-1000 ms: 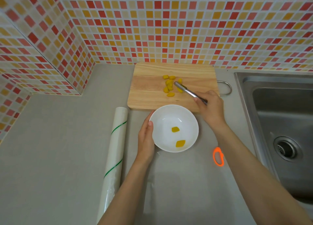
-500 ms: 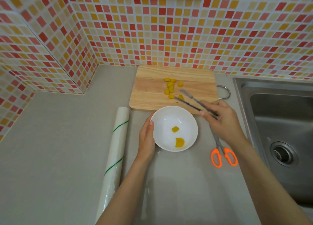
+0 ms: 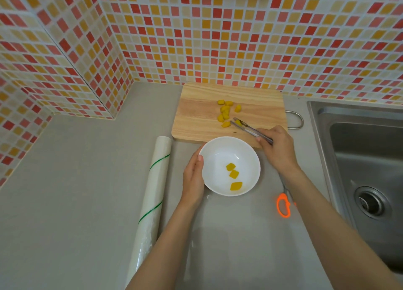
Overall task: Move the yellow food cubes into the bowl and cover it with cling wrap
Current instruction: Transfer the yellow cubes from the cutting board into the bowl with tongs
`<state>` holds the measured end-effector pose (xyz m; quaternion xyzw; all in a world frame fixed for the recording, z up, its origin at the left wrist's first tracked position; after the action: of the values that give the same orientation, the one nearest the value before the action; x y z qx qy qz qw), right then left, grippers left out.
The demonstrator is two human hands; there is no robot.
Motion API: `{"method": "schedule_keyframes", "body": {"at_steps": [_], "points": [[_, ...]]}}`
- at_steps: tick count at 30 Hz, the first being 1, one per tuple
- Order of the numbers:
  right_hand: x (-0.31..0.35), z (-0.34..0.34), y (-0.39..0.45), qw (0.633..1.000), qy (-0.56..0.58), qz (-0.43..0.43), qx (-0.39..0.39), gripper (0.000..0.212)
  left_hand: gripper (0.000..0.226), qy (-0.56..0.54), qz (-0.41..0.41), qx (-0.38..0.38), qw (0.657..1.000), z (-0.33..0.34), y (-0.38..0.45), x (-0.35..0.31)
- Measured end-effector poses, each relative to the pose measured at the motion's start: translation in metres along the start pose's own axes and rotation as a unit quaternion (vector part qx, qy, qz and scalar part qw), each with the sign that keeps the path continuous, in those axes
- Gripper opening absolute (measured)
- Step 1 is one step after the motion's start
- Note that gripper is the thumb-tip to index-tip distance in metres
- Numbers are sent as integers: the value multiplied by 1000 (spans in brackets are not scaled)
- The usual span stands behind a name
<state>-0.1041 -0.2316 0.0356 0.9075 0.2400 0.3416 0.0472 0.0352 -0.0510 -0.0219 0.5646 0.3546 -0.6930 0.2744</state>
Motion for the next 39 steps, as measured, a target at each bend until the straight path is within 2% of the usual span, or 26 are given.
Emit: {"method": "schedule_keyframes", "body": {"at_steps": [3,5,8,10,14,18,23,26,30,39], "points": [[16,-18,-15,997,73,-11,-19,29,36,4,1,5,1000,0,0,1],[30,-20,-32,994,104,-39,19,30,35,3,4,5,1000,1,0,0],[41,-15,-58,991,71,-79,83,32,34,-3,2,3,1000,1,-1,-1],[41,-16,-63,991,44,-90,93,33,33,-1,2,1,1000,2,-1,-1],[30,-26,-37,997,49,-55,40,36,32,4,0,-2,1000,1,-1,-2],[2,-20,11,999,-5,37,-28,37,33,1,0,-5,1000,1,-1,0],[-16,16,52,994,-73,83,12,30,33,4,-3,-8,1000,0,0,1],[-17,30,58,993,-81,81,21,29,33,5,-3,-8,1000,0,0,1],[-14,27,54,995,-65,75,-7,27,33,6,-2,-9,1000,0,1,3],[8,-25,-20,996,67,11,-65,26,32,4,0,-8,1000,0,1,2]]}}
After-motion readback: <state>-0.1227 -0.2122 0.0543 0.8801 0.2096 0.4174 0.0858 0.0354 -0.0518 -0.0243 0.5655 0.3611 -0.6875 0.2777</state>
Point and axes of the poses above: each hand's wrist, its own y-axis towards the middle knuckle, its own z-axis out of the palm, x = y × z, the point moved 7 cm from there along y, towards the middle knuckle, and after that the axes turned 10 degrees about -x, right-handed, at the moved point
